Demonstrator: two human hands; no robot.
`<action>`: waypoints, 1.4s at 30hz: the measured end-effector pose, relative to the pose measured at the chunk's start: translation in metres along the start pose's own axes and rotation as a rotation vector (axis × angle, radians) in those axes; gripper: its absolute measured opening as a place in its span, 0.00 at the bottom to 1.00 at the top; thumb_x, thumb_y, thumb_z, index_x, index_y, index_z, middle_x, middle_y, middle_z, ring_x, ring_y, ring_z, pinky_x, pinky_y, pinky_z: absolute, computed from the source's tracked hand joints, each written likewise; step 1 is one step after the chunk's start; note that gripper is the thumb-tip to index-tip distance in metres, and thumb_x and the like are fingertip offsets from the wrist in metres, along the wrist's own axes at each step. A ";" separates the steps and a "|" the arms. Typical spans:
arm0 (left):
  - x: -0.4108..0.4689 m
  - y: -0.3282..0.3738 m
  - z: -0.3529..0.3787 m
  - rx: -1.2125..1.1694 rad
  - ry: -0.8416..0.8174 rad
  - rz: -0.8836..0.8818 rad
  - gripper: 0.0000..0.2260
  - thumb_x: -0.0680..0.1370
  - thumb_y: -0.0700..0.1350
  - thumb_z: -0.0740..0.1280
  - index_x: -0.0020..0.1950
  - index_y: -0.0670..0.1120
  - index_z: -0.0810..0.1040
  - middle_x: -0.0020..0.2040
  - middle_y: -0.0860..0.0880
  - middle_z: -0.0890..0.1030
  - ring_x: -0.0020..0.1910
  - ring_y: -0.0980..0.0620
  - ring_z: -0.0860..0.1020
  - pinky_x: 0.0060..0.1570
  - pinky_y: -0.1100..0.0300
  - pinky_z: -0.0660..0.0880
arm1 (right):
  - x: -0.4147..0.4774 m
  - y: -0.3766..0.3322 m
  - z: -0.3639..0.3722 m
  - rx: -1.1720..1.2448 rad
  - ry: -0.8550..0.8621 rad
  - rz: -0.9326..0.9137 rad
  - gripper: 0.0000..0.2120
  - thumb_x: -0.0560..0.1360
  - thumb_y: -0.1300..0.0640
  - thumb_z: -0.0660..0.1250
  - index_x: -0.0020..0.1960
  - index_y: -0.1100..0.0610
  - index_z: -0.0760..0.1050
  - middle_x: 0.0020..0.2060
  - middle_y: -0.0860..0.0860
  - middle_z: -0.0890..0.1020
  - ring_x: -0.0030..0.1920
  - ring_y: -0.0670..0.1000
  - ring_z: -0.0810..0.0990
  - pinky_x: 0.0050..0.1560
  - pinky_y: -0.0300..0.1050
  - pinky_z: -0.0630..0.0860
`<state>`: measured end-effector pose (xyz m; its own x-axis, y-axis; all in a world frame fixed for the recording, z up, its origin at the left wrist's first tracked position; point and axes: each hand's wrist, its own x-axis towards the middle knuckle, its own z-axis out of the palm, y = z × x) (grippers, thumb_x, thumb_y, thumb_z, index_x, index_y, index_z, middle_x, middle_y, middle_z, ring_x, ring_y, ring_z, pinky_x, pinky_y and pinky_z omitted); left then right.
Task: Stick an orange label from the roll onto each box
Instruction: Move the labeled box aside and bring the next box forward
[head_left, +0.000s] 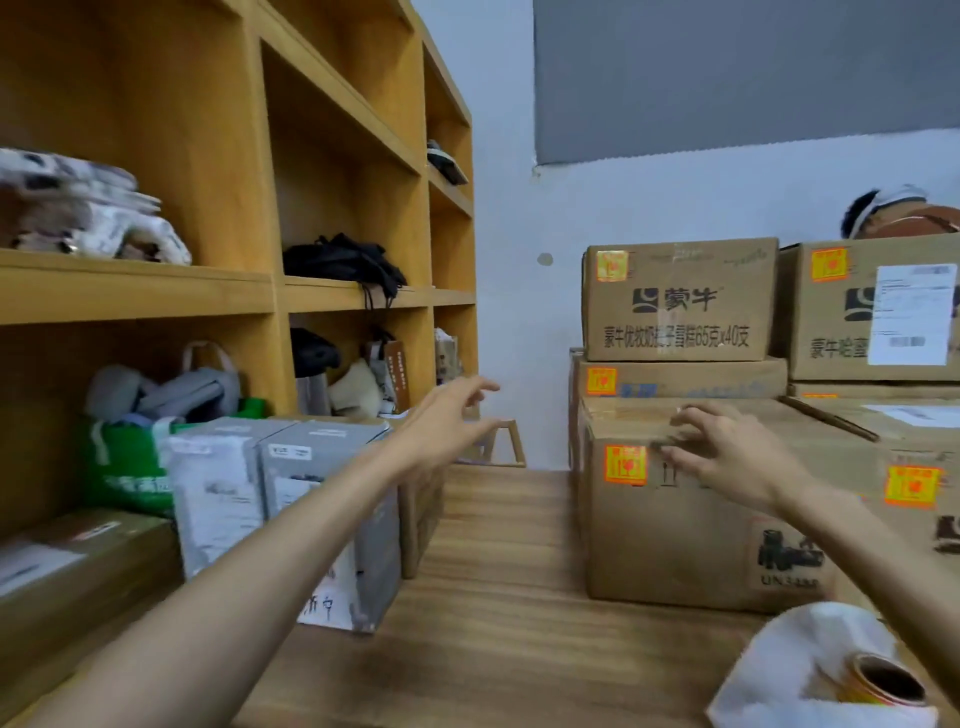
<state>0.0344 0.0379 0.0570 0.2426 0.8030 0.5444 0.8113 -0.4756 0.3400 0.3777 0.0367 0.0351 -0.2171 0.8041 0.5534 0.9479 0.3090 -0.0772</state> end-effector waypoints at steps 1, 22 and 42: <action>-0.007 -0.010 -0.016 0.038 0.015 -0.010 0.19 0.81 0.53 0.67 0.71 0.53 0.72 0.66 0.51 0.77 0.65 0.54 0.74 0.63 0.54 0.73 | 0.004 -0.020 0.002 0.023 -0.002 -0.028 0.23 0.76 0.40 0.65 0.62 0.55 0.77 0.63 0.53 0.78 0.61 0.54 0.76 0.59 0.50 0.73; -0.114 -0.118 -0.103 0.363 0.036 -0.200 0.15 0.80 0.55 0.67 0.62 0.48 0.81 0.59 0.50 0.82 0.57 0.49 0.79 0.57 0.49 0.76 | 0.066 -0.281 0.099 0.662 -0.299 -0.144 0.45 0.59 0.27 0.68 0.68 0.51 0.64 0.62 0.49 0.76 0.60 0.52 0.76 0.57 0.59 0.78; -0.060 0.008 0.020 -0.071 0.225 0.055 0.18 0.77 0.56 0.70 0.63 0.48 0.81 0.58 0.54 0.77 0.55 0.57 0.74 0.57 0.58 0.73 | -0.014 -0.099 0.027 0.891 -0.002 -0.074 0.20 0.77 0.56 0.70 0.68 0.54 0.75 0.58 0.45 0.80 0.57 0.40 0.78 0.56 0.34 0.77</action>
<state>0.0369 -0.0065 0.0116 0.1539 0.6786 0.7182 0.7586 -0.5469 0.3542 0.2807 0.0083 0.0124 -0.2713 0.7672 0.5812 0.3986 0.6392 -0.6577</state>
